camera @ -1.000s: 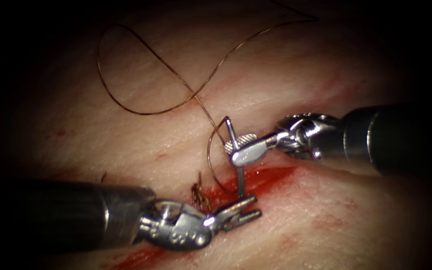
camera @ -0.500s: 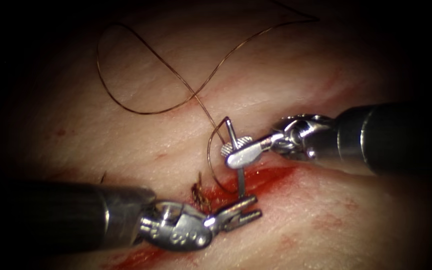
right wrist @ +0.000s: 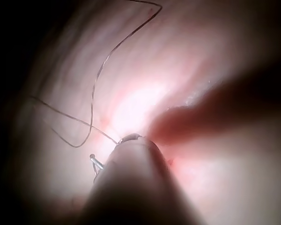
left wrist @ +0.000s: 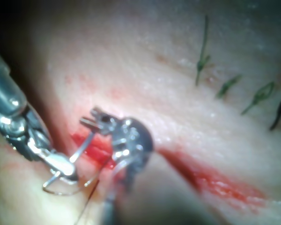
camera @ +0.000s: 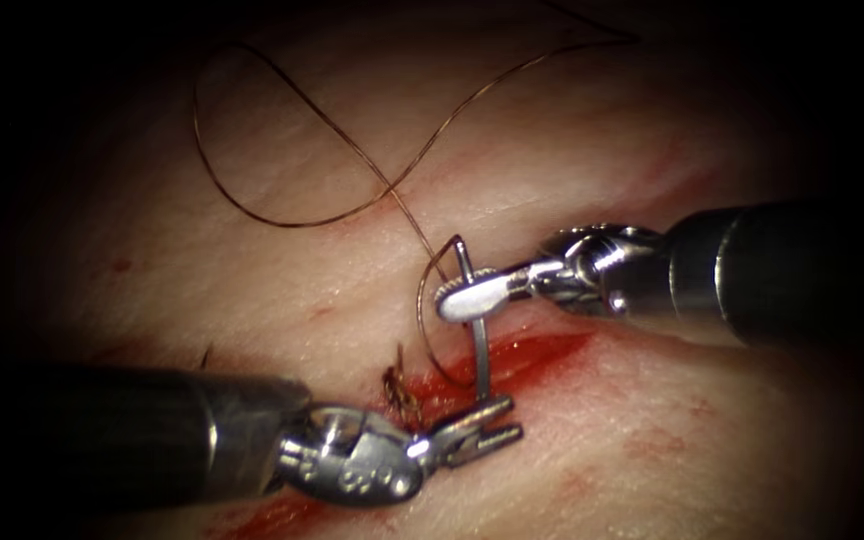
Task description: Wound Closure
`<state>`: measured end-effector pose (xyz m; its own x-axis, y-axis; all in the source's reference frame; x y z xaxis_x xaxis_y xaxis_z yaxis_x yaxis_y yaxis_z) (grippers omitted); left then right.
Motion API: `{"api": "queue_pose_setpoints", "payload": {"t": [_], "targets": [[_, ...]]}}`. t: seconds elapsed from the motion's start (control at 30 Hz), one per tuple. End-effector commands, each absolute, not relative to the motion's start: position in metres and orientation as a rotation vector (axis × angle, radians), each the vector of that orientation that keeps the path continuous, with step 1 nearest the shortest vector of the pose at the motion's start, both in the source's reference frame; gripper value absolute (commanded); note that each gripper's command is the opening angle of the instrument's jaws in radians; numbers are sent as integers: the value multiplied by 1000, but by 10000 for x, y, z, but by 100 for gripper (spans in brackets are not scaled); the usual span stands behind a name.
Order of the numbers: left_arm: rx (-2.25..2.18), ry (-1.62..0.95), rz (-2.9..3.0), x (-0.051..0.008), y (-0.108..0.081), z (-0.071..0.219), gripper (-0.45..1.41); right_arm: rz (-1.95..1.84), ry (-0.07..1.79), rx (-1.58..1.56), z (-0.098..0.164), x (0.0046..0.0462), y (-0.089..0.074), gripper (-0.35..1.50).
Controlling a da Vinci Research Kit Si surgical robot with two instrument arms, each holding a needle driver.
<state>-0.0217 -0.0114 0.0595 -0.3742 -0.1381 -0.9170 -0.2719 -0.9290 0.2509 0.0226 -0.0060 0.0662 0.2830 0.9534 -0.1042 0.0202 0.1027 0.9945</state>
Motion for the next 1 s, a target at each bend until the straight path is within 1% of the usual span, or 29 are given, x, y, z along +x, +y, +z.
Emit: {"api": "queue_pose_setpoints", "payload": {"t": [0.03,0.1,0.13,0.17,0.23,0.27,0.33,0.37,0.57,0.63,0.77,0.83,0.87,0.9,0.93,1.0], "targets": [[-1709,559,2473,-223,-119,600,-45,919,1047,1262,669,231,-63,-35],[-1708,557,2473,-223,-118,599,-45,926,1046,1254,669,231,-62,-35],[-1712,554,2472,-223,-117,598,-42,925,1047,1244,669,231,-62,-35],[-1705,559,2474,-223,-115,595,29,916,1043,1221,670,230,-61,-35],[-1693,561,2474,-223,-112,592,56,906,1048,1194,672,227,-58,-35],[-1689,550,2452,-224,-112,588,78,894,1046,1165,674,224,-55,-35],[-1678,513,2427,-226,-113,581,93,877,1058,1137,678,218,-50,-35],[-1672,481,2405,-228,-115,575,96,869,1066,1121,680,214,-46,-35],[-1733,411,2374,-235,-117,555,98,835,1093,1062,688,205,-32,-35],[-1782,349,2346,-236,-120,547,98,837,1095,1044,692,201,-24,-35],[-1822,257,2327,-237,-124,540,93,829,1099,1029,696,199,-15,-35],[-1835,179,2313,-236,-125,539,84,810,1105,1016,695,197,-12,-35],[-1842,99,2302,-233,-124,539,71,781,1117,999,692,195,-8,-35],[-1845,75,2299,-231,-124,540,64,768,1123,992,689,193,-5,-35],[-1857,38,2282,-226,-121,542,49,742,1141,964,681,187,3,-35],[-1855,-4,2258,-222,-117,547,36,715,1159,932,672,182,12,-35]]}}
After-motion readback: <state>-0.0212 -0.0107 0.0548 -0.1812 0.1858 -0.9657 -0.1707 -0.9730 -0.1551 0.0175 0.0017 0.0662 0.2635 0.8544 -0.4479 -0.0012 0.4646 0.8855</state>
